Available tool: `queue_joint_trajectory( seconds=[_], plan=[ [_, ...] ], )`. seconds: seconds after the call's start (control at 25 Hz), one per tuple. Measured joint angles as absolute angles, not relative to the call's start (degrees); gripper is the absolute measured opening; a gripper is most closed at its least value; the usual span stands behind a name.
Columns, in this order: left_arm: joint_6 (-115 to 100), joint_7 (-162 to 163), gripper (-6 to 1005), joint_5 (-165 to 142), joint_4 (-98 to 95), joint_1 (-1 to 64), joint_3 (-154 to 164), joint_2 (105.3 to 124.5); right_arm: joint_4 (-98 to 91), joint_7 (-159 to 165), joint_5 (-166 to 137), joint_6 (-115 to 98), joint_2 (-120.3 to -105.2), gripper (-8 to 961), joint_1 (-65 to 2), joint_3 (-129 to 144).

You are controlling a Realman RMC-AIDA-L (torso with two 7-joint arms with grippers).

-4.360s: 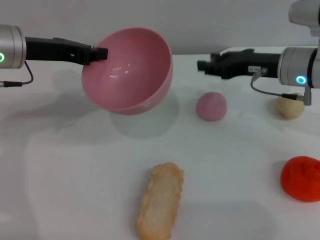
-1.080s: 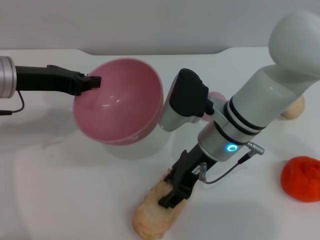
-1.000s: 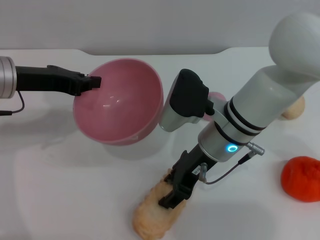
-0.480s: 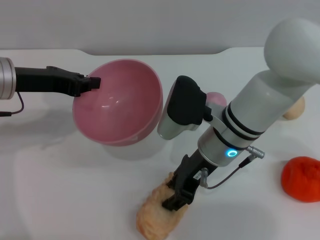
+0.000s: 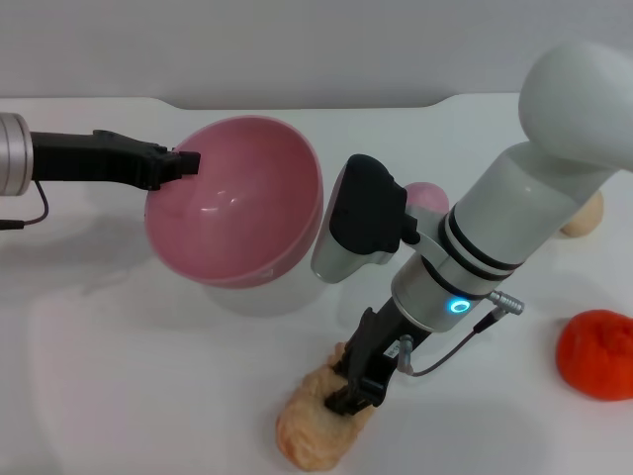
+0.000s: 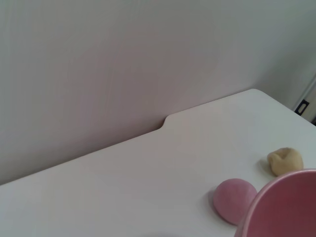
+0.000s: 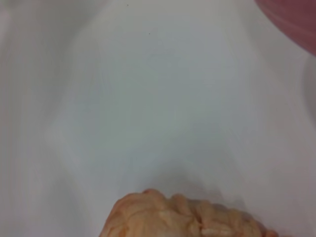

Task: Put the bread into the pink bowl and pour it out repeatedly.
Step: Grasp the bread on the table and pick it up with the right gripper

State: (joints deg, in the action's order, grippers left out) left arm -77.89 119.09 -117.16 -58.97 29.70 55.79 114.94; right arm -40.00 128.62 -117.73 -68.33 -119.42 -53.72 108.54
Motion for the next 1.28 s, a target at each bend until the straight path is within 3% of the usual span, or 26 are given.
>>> queue_joint_trajectory(
  seconds=[1.0, 1.28],
  plan=[
    [-77.58, 119.09, 49, -117.16, -58.97, 30.06, 55.8, 114.94, -41.24, 128.5, -118.51, -68.41, -119.26, 261, -53.52, 108.69],
    [-76.91, 119.09, 50, -117.16, -58.83, 29.98, 55.79, 114.67, -51.48, 129.11, -120.17, -72.66, -118.79, 244, -49.61, 107.41]
  ],
)
